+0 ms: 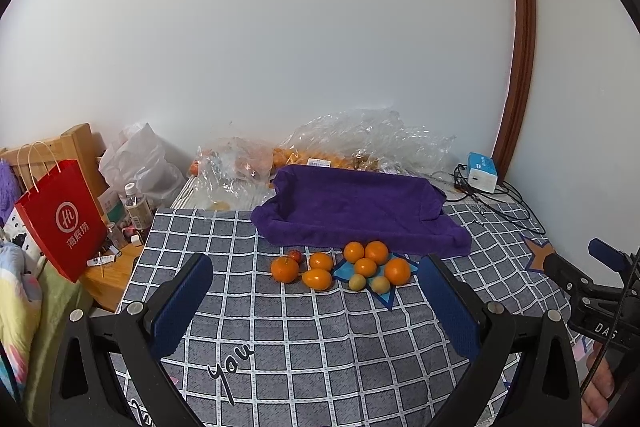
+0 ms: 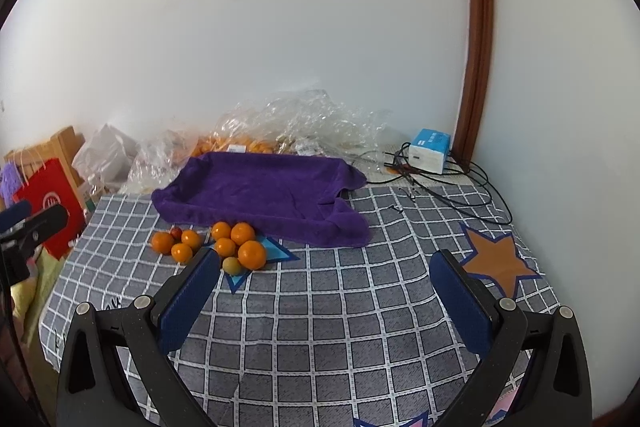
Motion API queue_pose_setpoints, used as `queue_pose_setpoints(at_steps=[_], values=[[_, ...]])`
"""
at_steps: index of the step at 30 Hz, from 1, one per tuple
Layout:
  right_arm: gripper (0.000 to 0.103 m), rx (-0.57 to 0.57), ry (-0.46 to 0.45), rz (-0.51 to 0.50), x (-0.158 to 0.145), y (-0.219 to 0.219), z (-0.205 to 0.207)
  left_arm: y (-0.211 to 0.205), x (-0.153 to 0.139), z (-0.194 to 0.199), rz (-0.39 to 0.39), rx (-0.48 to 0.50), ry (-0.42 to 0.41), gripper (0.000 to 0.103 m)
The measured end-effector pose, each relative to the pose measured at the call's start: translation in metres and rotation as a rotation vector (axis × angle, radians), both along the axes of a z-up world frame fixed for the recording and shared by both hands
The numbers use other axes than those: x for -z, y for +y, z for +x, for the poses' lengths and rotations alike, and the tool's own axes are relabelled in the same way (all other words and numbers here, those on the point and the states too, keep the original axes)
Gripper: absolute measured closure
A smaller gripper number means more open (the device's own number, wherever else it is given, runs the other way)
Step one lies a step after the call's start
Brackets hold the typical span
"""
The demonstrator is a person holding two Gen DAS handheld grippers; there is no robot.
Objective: Organize fruits
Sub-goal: 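Move the right tool toward a large orange while the left tool approaches another orange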
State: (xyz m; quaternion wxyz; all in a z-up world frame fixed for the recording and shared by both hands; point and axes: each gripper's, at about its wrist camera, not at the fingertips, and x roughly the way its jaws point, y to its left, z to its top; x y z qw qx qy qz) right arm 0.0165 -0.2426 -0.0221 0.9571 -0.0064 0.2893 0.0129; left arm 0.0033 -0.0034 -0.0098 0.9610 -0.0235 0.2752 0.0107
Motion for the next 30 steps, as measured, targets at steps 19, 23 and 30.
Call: queue_pose_setpoints(at_steps=[19,23,30], values=[[0.000,0.024,0.056,-0.076,0.070,0.014,0.055,0.029,0.095,0.056,-0.017,-0.068,0.172,0.000],[0.000,-0.008,0.086,-0.042,0.092,0.011,0.075,0.033,0.114,0.071,0.006,-0.066,0.208,0.000],[0.014,-0.066,0.184,-0.010,0.126,0.019,0.113,0.048,0.154,0.095,0.016,-0.080,0.278,0.006]])
